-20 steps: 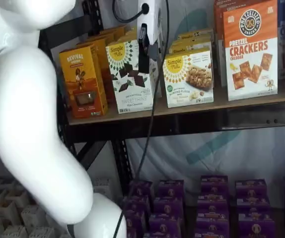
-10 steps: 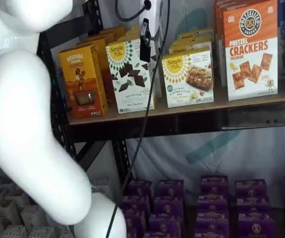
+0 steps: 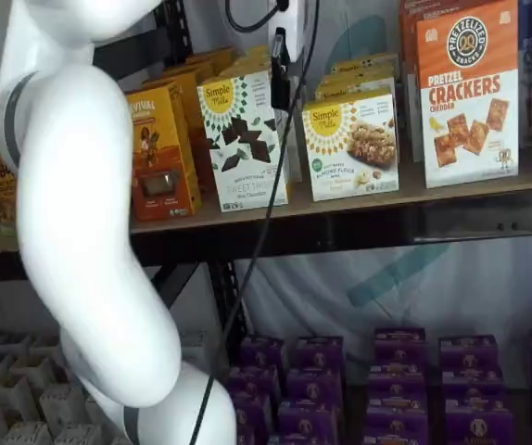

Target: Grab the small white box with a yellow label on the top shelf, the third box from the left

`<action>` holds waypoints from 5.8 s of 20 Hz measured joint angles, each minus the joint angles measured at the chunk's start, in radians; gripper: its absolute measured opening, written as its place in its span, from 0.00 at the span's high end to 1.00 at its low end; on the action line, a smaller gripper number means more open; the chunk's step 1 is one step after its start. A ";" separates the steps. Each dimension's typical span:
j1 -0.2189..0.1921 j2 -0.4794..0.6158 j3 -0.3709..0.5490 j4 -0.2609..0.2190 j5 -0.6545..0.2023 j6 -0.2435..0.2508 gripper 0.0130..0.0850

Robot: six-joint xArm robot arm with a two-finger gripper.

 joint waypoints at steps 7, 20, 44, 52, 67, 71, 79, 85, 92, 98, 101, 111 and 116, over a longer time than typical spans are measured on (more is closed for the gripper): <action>0.038 0.172 -0.160 -0.059 0.050 0.018 0.00; 0.058 0.229 -0.211 -0.106 0.077 0.023 0.00; 0.088 0.209 -0.128 -0.243 0.034 0.005 0.00; 0.096 0.193 -0.085 -0.261 0.006 0.005 0.00; 0.103 0.170 -0.039 -0.275 -0.011 0.008 0.00; 0.104 0.163 -0.027 -0.282 -0.018 0.007 0.00; 0.099 0.150 -0.004 -0.280 -0.035 0.002 0.00; 0.094 0.153 -0.007 -0.273 -0.029 -0.002 0.28; 0.089 0.154 -0.009 -0.270 -0.023 -0.006 0.39; 0.087 0.158 -0.018 -0.264 -0.016 -0.007 0.44; 0.088 0.159 -0.021 -0.266 -0.013 -0.006 0.56; 0.092 0.152 -0.014 -0.271 -0.013 -0.002 0.67; 0.103 0.141 -0.008 -0.275 0.000 0.008 0.67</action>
